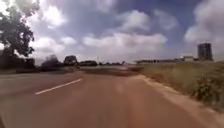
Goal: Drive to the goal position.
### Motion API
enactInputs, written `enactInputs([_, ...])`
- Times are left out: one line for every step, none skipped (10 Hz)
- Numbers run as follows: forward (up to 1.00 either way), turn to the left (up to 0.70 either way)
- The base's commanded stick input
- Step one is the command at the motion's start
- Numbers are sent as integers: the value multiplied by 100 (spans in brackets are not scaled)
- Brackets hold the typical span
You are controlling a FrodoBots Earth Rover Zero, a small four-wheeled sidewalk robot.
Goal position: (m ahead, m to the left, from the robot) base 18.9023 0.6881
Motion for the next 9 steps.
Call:
enactInputs([100,0])
enactInputs([100,0])
enactInputs([100,0])
enactInputs([100,0])
enactInputs([100,0])
enactInputs([100,0])
enactInputs([100,0])
enactInputs([100,0])
enactInputs([100,-21])
